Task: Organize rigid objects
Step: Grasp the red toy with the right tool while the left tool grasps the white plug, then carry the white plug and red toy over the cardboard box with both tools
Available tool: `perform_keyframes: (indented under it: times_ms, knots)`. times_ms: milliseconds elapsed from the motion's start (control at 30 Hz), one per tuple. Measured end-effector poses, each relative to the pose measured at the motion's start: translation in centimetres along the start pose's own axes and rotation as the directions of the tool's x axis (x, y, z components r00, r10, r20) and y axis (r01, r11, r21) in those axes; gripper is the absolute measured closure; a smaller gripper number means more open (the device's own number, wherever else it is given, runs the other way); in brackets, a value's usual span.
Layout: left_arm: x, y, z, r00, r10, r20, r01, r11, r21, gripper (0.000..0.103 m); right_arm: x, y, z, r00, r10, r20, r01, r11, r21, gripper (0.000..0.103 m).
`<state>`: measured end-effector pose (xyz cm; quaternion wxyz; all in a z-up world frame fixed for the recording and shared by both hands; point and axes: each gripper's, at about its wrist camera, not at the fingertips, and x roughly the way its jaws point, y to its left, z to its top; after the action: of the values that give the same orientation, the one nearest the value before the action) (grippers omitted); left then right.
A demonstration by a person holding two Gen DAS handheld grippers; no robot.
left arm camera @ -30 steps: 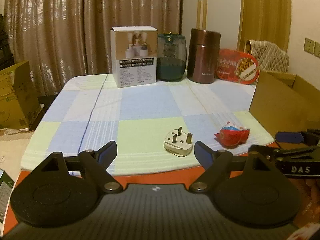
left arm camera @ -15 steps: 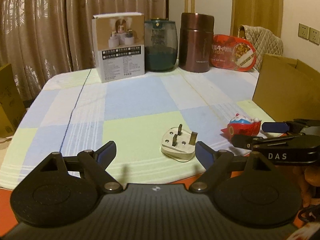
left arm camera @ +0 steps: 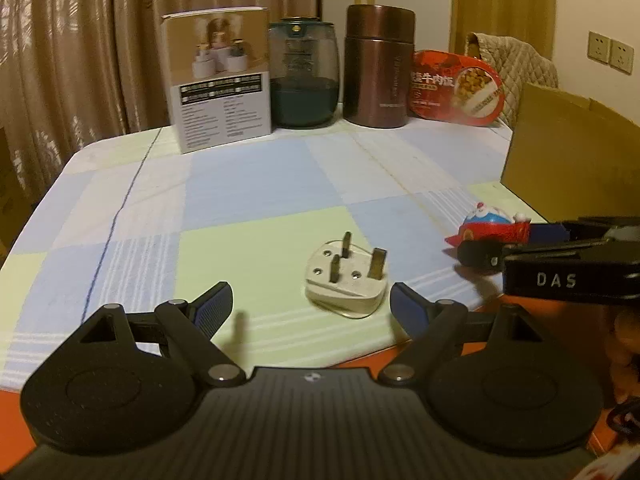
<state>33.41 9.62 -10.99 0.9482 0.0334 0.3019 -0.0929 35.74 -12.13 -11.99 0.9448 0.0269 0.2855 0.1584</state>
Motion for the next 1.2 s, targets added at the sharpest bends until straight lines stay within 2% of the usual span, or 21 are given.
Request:
perform_keyframes:
  times_ms: [200, 300, 467, 600, 667, 967, 1200]
  knots:
    - [0.9, -0.4, 0.3, 1.000, -0.011, 0.012, 0.011, 1.000, -0.003, 0.020, -0.3, -0.8, 0.2, 1.000, -0.016, 0.008, 0.015, 1.000, 0.022, 0.039]
    - [1.5, -0.8, 0.4, 1.000, -0.016, 0.017, 0.015, 1.000, 0.014, 0.024, -0.4, -0.9, 0.2, 1.000, -0.020, 0.003, 0.020, 1.000, 0.024, 0.039]
    - [2.5, -1.0, 0.5, 1.000, -0.030, 0.002, 0.030, 0.999, 0.023, 0.043, -0.3, -1.1, 0.0, 1.000, -0.023, -0.006, 0.023, 0.999, 0.026, 0.039]
    - [2.7, -1.1, 0.7, 0.999, -0.041, 0.011, 0.040, 0.999, 0.025, 0.049, -0.4, -1.1, 0.0, 1.000, -0.020, -0.007, 0.021, 0.999, 0.028, 0.039]
    - [3.0, -1.2, 0.7, 0.999, -0.048, -0.005, 0.049, 0.998, 0.032, 0.056, -0.4, -1.0, 0.0, 1.000, -0.018, -0.008, 0.018, 0.999, 0.027, 0.039]
    - [1.4, -1.9, 0.1, 0.998, -0.012, -0.055, 0.013, 1.000, 0.011, 0.057, -1.8, 0.0, 0.5, 1.000, -0.016, -0.003, 0.016, 1.000, -0.005, 0.039]
    - [-1.4, -2.6, -0.2, 0.996, 0.003, -0.086, -0.008, 0.998, -0.068, 0.057, -4.6, 0.4, 1.1, 1.000, -0.003, 0.000, 0.003, 1.000, -0.015, 0.039]
